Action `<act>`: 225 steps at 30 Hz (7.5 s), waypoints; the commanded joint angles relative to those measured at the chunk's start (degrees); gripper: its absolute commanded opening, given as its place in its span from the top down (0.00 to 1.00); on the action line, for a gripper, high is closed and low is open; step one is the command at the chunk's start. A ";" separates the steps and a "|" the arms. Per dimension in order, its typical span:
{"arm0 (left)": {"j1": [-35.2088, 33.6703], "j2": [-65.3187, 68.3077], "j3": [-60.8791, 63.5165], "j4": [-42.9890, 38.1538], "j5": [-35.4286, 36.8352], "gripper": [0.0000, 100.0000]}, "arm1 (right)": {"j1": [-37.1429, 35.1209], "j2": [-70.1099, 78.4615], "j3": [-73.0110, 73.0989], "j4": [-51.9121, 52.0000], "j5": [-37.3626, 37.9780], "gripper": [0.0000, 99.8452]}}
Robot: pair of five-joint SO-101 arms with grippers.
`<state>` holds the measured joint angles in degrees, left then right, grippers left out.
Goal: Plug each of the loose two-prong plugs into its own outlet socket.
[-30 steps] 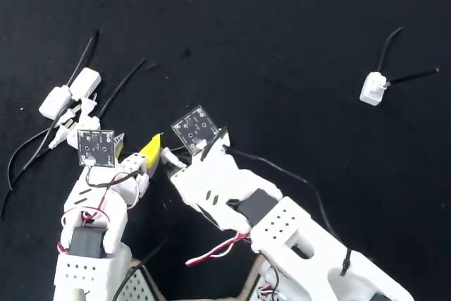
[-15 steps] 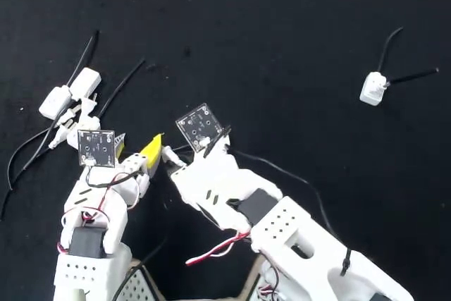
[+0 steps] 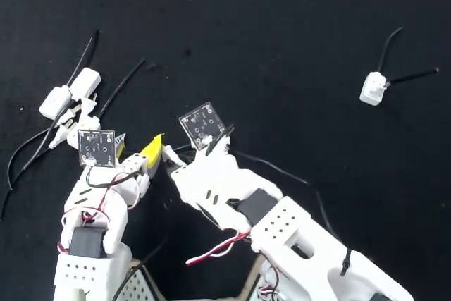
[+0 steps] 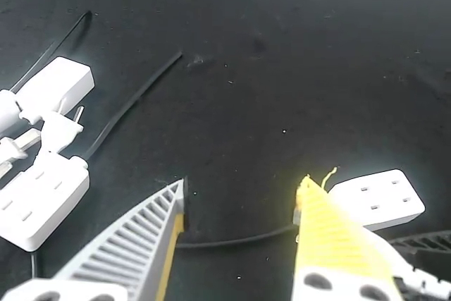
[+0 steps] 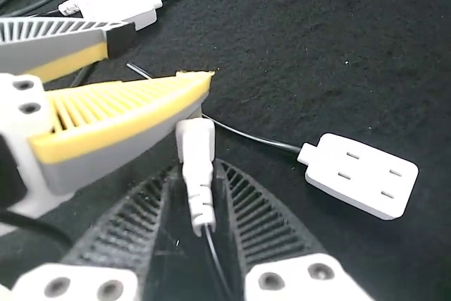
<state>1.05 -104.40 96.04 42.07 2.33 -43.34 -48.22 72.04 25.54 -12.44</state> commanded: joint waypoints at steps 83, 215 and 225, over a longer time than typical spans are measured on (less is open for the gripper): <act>-0.57 0.18 1.27 -0.70 -0.79 0.75 | -2.81 -2.51 2.51 -8.35 0.18 0.99; -0.22 0.00 0.66 2.55 -5.19 0.75 | 25.05 70.02 -90.68 70.24 7.30 0.99; 0.92 0.00 0.84 2.37 -5.27 0.75 | 20.48 70.46 -92.62 71.30 2.46 0.99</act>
<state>1.23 -103.69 96.31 44.44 -2.24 -21.71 22.37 -17.36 96.92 -9.19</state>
